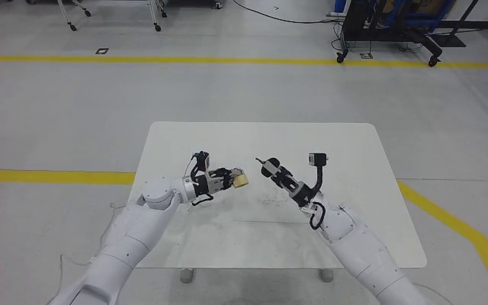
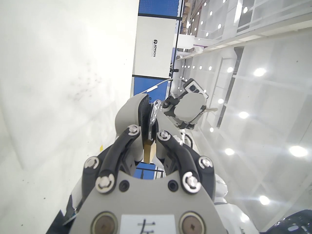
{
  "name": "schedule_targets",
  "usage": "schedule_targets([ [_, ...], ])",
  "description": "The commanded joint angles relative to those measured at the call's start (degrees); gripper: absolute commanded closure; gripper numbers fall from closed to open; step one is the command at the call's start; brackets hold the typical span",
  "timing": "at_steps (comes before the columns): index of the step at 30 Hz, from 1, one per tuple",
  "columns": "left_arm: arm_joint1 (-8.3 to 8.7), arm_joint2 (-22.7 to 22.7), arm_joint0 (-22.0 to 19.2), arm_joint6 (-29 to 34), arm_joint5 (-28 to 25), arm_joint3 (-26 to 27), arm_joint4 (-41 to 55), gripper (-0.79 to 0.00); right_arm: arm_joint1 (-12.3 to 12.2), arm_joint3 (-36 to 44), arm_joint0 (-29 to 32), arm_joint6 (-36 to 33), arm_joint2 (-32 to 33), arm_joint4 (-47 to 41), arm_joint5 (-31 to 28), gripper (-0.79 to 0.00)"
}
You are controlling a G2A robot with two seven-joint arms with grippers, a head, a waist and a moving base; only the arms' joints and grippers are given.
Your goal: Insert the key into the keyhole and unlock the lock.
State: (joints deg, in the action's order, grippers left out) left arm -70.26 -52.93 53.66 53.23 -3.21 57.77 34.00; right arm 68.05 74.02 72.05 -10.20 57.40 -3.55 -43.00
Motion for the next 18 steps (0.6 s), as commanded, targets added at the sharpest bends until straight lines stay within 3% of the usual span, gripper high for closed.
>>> schedule_targets([
  [1, -0.86, 0.86, -2.17, 1.66, 1.49, -3.26, 2.71, 0.0, 0.06, 0.37, 0.9, 2.31, 0.59, 1.38, 1.93, 0.0],
  [5, -2.32, 1.68, -6.26, 3.12, 1.99, -8.68, 5.98, 0.0, 0.06, 3.36, 2.98, 5.41, 1.56, 5.12, 6.58, 0.0],
  [8, -2.88, 1.83, -8.01, 4.84, 1.18, -11.09, 6.76, 0.0, 0.06, 3.72, 3.15, 5.53, 1.59, 5.3, 6.93, 0.0],
  [18, -2.93, 1.82, -7.56, 4.89, 1.6, -11.48, 6.98, 0.0, 0.06, 3.72, 3.15, 5.53, 1.59, 5.3, 6.93, 0.0],
])
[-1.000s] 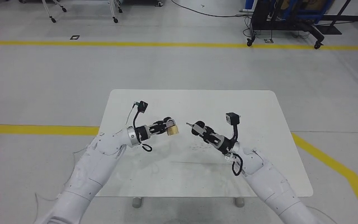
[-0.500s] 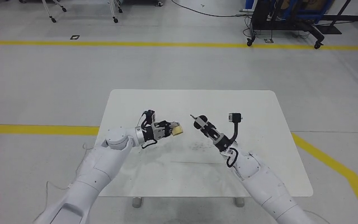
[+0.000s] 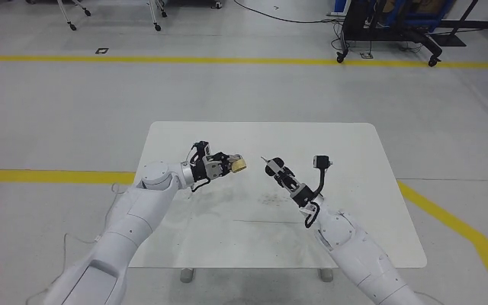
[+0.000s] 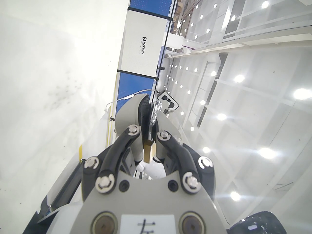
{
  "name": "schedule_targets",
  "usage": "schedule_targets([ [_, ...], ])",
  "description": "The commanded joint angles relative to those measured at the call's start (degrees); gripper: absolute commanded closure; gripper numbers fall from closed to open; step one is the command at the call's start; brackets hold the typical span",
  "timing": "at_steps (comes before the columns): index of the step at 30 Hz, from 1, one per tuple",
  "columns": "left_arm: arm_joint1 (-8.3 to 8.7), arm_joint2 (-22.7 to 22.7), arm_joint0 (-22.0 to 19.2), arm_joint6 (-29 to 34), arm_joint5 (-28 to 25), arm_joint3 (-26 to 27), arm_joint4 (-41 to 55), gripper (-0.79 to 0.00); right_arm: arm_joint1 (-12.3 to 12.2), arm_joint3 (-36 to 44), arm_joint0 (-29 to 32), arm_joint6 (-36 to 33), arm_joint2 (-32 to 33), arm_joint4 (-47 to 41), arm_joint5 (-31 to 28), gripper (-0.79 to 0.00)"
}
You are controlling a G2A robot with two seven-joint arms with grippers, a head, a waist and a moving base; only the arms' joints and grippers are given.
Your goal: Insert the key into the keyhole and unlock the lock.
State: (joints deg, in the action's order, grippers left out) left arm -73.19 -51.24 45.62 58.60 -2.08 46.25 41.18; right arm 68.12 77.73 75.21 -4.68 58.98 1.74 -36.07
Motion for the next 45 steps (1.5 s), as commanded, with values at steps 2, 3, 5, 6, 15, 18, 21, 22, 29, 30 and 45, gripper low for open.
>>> schedule_targets([
  [2, 0.14, 0.21, 1.6, -2.57, 0.9, 1.02, -1.82, 0.0, 0.1, 0.43, 0.3, -0.84, -0.42, -1.18, 0.75, 0.0],
  [3, 0.18, 0.24, 2.19, -3.13, 1.3, 1.89, -2.18, 0.0, 0.2, 0.96, 0.42, -2.18, -0.71, -3.16, 1.64, 0.0],
  [5, 0.2, 0.05, 2.92, -5.81, 2.03, 3.56, -2.89, 0.0, 0.27, 1.86, 0.53, -4.21, -0.72, -5.75, 4.59, 0.0],
  [6, 0.15, 0.0, 3.19, -7.16, 2.37, 4.47, -3.07, 0.0, 0.29, 2.27, 1.02, -4.37, -0.65, -6.51, 6.29, 0.0],
  [15, -1.21, 2.19, 2.56, -13.77, 5.14, 7.57, -6.03, 0.0, -0.36, 15.23, 9.74, -0.86, 2.74, -9.25, 26.69, 0.0],
  [18, -1.54, 2.31, 2.86, -14.0, 4.4, 6.71, -5.84, 0.0, -0.55, 19.17, 12.24, -0.71, 3.36, -8.74, 30.16, 0.0],
  [21, -1.57, 2.32, 2.87, -13.97, 4.3, 6.62, -5.85, 0.0, -0.47, 21.46, 13.41, -0.89, 3.14, -9.44, 32.38, 0.0],
  [22, -1.57, 2.32, 2.87, -13.97, 4.3, 6.62, -5.85, 0.0, -0.47, 21.46, 13.41, -0.89, 3.14, -9.44, 32.38, 0.0],
  [29, -1.56, 2.13, 3.54, -14.91, 4.35, 7.55, -5.97, 0.0, -0.47, 21.46, 13.41, -0.89, 3.14, -9.44, 32.38, 0.0],
  [30, -1.53, 1.95, 3.84, -15.25, 4.49, 8.03, -6.12, 0.0, -0.45, 21.43, 13.46, -0.94, 3.07, -9.54, 32.45, 0.0],
  [45, -1.3, 0.41, 5.67, -16.64, 5.36, 11.28, -9.65, 0.0, 1.25, 18.94, 11.86, 3.98, 0.24, -9.88, 33.78, 0.0],
])
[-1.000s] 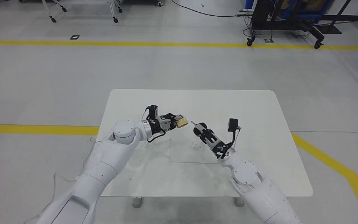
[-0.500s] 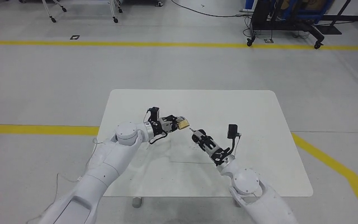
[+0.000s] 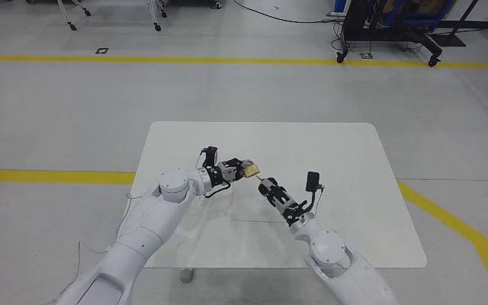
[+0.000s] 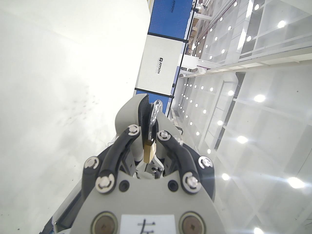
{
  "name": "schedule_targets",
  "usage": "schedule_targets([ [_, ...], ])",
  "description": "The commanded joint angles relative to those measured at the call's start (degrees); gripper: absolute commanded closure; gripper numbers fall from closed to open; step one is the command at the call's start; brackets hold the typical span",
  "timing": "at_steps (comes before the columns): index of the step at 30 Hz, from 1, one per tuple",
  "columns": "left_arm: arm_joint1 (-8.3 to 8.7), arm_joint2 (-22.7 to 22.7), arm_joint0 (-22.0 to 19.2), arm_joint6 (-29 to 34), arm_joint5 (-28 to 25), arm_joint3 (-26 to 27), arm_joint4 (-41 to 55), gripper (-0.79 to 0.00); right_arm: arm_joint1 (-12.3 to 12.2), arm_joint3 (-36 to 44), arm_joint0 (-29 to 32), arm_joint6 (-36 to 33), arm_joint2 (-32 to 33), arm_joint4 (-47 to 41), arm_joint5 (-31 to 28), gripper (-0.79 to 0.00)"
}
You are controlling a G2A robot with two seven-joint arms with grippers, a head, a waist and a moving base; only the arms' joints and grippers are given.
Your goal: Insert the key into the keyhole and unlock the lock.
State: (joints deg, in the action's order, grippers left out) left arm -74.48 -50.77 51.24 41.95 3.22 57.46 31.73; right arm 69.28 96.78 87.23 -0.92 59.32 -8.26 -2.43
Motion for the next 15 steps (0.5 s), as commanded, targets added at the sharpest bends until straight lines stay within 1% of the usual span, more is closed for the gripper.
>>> schedule_targets([
  [1, -0.01, -0.03, 0.03, 0.1, 0.15, 0.16, -0.66, 0.0, 0.18, -0.22, -0.35, 0.38, -0.22, 0.29, 0.32, 0.0],
  [7, -0.09, -0.41, 0.18, 0.43, 0.28, 0.31, -1.35, 0.0, 0.72, -0.81, -1.38, 1.03, -0.85, 0.91, 2.15, 0.0],
  [15, -0.33, -0.57, 0.22, 1.04, 0.27, 0.34, -2.04, 0.0, 1.28, -1.42, -1.8, 2.47, -1.05, 2.16, 2.94, 0.0],
])
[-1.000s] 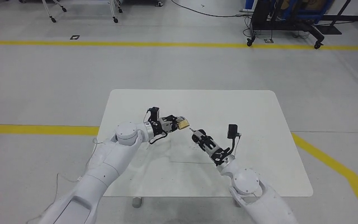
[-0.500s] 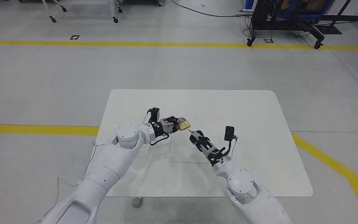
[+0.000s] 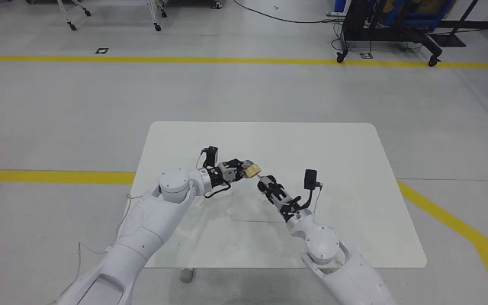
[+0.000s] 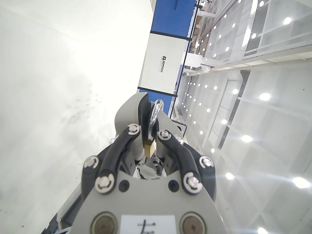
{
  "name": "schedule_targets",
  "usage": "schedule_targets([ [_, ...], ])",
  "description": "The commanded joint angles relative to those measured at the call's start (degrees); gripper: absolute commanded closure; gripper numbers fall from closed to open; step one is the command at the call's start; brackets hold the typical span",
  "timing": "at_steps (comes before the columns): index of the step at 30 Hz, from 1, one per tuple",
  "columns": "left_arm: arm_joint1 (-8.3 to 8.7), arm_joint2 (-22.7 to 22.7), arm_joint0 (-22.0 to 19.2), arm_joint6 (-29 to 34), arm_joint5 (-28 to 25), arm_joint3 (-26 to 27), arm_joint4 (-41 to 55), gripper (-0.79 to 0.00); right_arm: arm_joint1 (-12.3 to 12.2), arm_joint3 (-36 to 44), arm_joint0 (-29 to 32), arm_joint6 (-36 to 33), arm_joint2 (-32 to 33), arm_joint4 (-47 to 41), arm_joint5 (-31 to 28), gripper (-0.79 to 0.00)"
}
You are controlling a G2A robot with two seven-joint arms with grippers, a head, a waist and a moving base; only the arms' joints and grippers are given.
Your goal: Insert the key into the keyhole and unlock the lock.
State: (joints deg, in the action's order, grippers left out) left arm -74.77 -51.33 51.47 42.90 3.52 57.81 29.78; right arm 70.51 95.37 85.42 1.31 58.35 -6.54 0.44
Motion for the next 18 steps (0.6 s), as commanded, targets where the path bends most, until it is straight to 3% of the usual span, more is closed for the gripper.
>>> schedule_targets([
  [1, -0.06, -0.06, -0.01, 0.15, -0.02, -0.05, -0.15, 0.0, 0.12, -0.05, -0.01, 0.44, -0.21, 0.91, 0.11, 0.0],
  [18, -0.42, 0.42, -0.41, 1.23, -0.58, 0.33, -4.54, 0.0, 1.2, -0.15, -0.82, 2.85, -1.3, 7.12, 2.44, 0.0],
])
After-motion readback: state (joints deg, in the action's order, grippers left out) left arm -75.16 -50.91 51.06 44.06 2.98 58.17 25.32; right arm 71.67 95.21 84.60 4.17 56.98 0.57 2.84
